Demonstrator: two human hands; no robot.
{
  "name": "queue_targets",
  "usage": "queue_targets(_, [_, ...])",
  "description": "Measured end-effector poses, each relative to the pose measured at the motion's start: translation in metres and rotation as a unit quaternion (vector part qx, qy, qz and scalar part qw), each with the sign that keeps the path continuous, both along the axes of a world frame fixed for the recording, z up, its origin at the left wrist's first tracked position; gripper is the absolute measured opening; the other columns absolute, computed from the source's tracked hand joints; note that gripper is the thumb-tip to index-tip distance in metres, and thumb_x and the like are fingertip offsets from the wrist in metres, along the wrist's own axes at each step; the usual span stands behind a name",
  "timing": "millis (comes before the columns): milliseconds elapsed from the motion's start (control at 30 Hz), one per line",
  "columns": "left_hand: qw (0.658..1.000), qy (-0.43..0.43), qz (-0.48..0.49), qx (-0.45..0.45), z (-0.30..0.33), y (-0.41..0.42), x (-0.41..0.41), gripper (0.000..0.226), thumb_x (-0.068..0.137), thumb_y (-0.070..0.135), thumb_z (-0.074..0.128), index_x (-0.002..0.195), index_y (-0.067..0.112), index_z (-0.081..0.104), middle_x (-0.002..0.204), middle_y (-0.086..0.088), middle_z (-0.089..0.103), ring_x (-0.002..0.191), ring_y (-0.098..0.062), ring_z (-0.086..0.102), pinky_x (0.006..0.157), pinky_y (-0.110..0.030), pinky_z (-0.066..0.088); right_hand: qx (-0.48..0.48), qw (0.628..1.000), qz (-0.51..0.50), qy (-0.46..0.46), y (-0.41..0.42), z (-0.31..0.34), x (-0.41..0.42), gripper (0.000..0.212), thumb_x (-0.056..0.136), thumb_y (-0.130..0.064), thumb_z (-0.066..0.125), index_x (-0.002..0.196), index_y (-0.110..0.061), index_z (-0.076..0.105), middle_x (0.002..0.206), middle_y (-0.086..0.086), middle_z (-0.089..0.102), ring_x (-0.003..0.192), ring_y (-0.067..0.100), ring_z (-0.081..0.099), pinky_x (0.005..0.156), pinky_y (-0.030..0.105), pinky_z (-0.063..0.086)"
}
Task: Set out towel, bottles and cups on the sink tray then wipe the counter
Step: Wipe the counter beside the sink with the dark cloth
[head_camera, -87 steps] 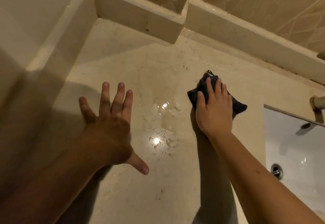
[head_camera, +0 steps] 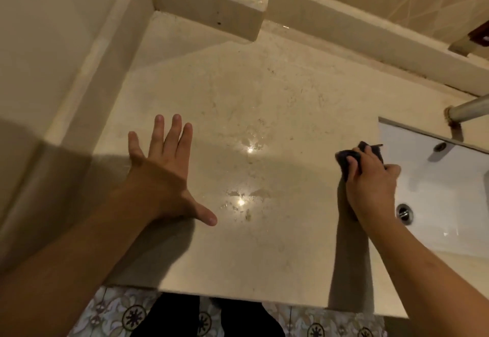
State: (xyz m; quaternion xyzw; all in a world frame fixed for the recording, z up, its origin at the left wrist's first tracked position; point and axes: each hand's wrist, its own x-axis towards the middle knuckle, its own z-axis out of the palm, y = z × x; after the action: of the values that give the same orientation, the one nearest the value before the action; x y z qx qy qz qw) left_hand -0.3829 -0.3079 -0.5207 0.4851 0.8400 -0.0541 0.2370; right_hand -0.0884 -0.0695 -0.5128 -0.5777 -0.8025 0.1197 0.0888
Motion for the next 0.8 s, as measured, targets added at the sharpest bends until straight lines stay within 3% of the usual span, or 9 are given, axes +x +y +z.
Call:
queue_targets(67, [1.0,0.001,-0.008,0.01,0.002,-0.007,0.007,0.171,0.01,0.112,0.018,0.137,0.02,-0.049,0.149,-0.004,-0.053,0.138,-0.03,-0.047,0.107,-0.067,-0.023,-0.015,0.999,-0.036,0.036,-0.006,0.008,0.002,0.035,0.108,-0.03,0.038,0.126,-0.015,0.065,0.111,0.016,0.071,0.106,0.036,0.041,0.083,0.039,0.037])
queue_targets(133, [1.0,-0.003,-0.002,0.013,0.005,-0.017,0.018,0.173,0.006,0.111,0.015,0.138,0.02,-0.048,0.147,-0.003,-0.055,0.136,-0.029,-0.05,0.1,-0.063,-0.032,-0.008,0.995,-0.014,0.103,-0.035,0.018,-0.018,0.033,0.107,-0.027,0.042,0.125,-0.015,0.067,0.107,0.013,0.072,0.11,0.036,0.05,0.086,0.034,0.04])
queue_targets(233, [1.0,-0.015,0.008,-0.001,0.005,-0.037,0.034,0.178,-0.003,0.108,0.018,0.134,0.018,-0.052,0.144,-0.004,-0.058,0.133,-0.031,-0.052,0.103,-0.065,-0.03,-0.032,0.975,0.101,0.196,-0.098,0.033,-0.074,0.027,0.104,-0.02,0.051,0.118,-0.017,0.073,0.117,0.008,0.073,0.112,0.034,0.063,0.101,0.043,0.047])
queue_targets(300, [0.999,-0.04,0.014,-0.01,0.004,-0.049,0.041,0.18,-0.004,0.107,0.024,0.131,0.017,-0.054,0.142,-0.005,-0.06,0.131,-0.031,-0.055,0.106,-0.066,-0.027,-0.026,0.953,0.205,0.223,-0.142,0.039,-0.11,0.023,0.104,-0.033,0.049,0.112,-0.026,0.07,0.116,0.004,0.073,0.11,0.027,0.063,0.097,0.042,0.044])
queue_targets(367, [0.999,-0.039,0.007,-0.015,0.003,-0.056,0.043,0.181,-0.001,0.108,0.023,0.135,0.013,-0.05,0.144,-0.008,-0.058,0.131,-0.033,-0.054,0.109,-0.068,-0.022,-0.003,0.939,0.292,0.183,-0.18,0.032,-0.133,0.028,0.105,-0.042,0.043,0.115,-0.027,0.065,0.121,0.005,0.07,0.116,0.024,0.058,0.092,0.039,0.038])
queue_targets(400, [0.999,-0.03,-0.002,-0.016,0.003,-0.057,0.044,0.181,0.0,0.108,0.02,0.138,0.012,-0.046,0.146,-0.01,-0.055,0.132,-0.035,-0.053,0.11,-0.069,-0.019,-0.014,0.941,0.308,0.141,-0.195,0.023,-0.14,0.03,0.104,-0.038,0.047,0.121,-0.023,0.066,0.131,0.008,0.066,0.122,0.028,0.054,0.095,0.041,0.038])
queue_targets(500, [1.0,-0.01,-0.013,-0.023,0.003,-0.056,0.045,0.18,0.001,0.109,0.016,0.141,0.011,-0.04,0.15,-0.013,-0.05,0.133,-0.038,-0.051,0.111,-0.07,-0.014,-0.064,0.955,0.281,0.073,-0.218,-0.004,-0.139,0.034,0.102,-0.029,0.055,0.132,-0.016,0.064,0.149,0.008,0.053,0.124,0.034,0.043,0.098,0.047,0.043])
queue_targets(667, [1.0,-0.005,0.007,-0.02,-0.001,-0.054,0.046,0.18,-0.001,0.109,0.017,0.133,0.012,-0.051,0.146,-0.01,-0.055,0.135,-0.034,-0.05,0.11,-0.066,-0.022,0.0,0.95,0.31,0.041,-0.2,-0.017,-0.104,0.034,0.101,-0.036,0.052,0.127,-0.018,0.066,0.148,0.005,0.055,0.118,0.031,0.048,0.097,0.039,0.04])
queue_targets(800, [0.999,0.001,-0.002,-0.04,-0.002,-0.053,0.042,0.18,-0.005,0.11,0.018,0.13,0.014,-0.055,0.143,-0.006,-0.058,0.133,-0.032,-0.052,0.102,-0.062,-0.032,0.013,0.966,0.257,0.03,-0.165,-0.019,-0.052,0.035,0.1,-0.038,0.05,0.128,-0.022,0.064,0.147,0.002,0.056,0.116,0.029,0.047,0.098,0.034,0.035])
